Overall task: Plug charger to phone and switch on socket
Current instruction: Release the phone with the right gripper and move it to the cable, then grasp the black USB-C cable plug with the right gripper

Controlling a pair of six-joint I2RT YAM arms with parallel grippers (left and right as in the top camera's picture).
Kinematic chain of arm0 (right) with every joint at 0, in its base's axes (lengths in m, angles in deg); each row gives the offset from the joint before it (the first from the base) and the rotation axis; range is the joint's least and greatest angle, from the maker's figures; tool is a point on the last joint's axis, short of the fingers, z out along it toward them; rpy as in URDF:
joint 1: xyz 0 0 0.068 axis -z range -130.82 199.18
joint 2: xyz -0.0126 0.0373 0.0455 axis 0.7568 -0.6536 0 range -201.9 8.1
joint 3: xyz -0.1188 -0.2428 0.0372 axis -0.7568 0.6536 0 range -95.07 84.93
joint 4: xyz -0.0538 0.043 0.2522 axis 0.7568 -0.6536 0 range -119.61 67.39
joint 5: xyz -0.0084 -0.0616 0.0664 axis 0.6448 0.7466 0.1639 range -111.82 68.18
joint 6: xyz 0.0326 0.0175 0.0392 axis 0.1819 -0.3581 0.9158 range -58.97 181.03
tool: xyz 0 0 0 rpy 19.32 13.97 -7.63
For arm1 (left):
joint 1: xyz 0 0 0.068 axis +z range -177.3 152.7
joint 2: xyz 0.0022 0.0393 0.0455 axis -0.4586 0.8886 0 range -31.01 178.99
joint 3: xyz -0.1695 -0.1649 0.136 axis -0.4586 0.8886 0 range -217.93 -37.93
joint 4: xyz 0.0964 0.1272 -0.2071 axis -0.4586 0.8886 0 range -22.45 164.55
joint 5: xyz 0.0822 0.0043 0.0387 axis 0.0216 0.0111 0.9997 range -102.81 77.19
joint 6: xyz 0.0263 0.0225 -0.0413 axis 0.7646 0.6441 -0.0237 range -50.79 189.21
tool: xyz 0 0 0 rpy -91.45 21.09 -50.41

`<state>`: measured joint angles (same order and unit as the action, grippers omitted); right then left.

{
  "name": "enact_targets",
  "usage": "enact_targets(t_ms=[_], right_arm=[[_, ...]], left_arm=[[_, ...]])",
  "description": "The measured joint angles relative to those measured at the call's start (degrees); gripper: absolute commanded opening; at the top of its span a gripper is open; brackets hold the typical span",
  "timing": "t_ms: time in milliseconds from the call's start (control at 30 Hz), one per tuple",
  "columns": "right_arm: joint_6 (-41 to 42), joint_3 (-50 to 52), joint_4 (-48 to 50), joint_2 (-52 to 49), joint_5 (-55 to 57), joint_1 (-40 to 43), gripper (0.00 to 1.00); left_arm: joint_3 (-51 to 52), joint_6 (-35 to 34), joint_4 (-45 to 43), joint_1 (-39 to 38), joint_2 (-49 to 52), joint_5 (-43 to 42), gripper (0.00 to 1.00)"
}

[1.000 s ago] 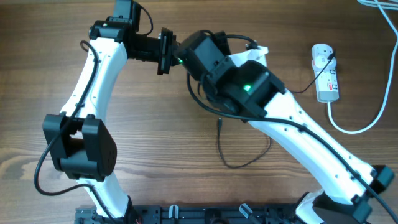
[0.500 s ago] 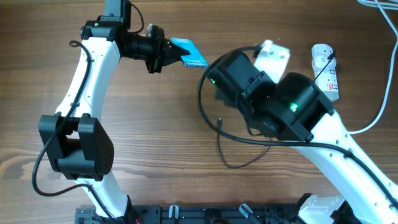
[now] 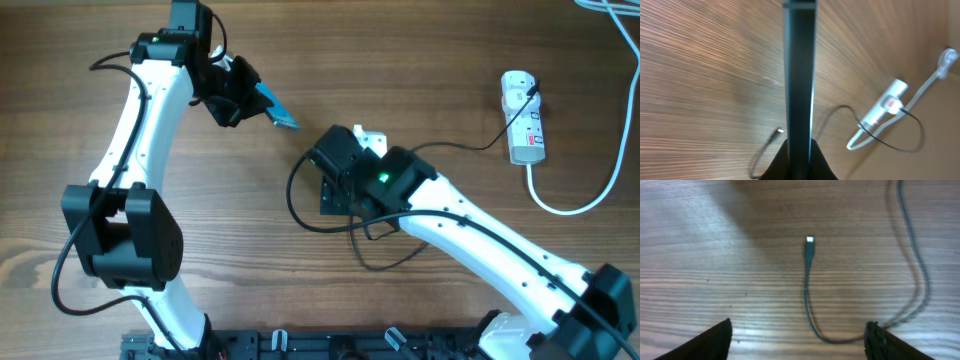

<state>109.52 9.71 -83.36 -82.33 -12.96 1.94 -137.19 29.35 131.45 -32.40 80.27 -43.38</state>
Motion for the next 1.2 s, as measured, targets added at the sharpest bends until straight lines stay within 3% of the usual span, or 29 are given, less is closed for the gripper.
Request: enact_targets(t_ms=[133,300,500,600,767,1200], right_arm=[[-0.13,7.08,7.78,-0.76,-0.57,0.0,0.73],[-0.26,8.68,13.35,-6.12,-1.27,0.07,0.72],[-1.22,8.76,15.39,-11.58,-4.2,4.42,0.7],[-4.07,8.76,16.52,-12.31,-7.02,7.91,0.63],[-6.51,8.76,17.2,-14.05,-9.03,9.25,0.63],[-6.36,8.76,19.21,-18.82,-9.9,9.09,0.36]], left_arm=[[0.0,0.61,1.11,0.04,0.0,4.52,0.04],[0.0,0.83,1.27,0.04,0.0,6.71,0.04],[0.0,1.29,1.66,0.04,0.0,7.02,0.04],[0.0,1.92,1.66,0.04,0.0,7.15,0.04],[0.0,2.32,1.66,0.04,0.0,7.19,0.04],[0.0,2.34,1.66,0.04,0.0,7.19,0.04]])
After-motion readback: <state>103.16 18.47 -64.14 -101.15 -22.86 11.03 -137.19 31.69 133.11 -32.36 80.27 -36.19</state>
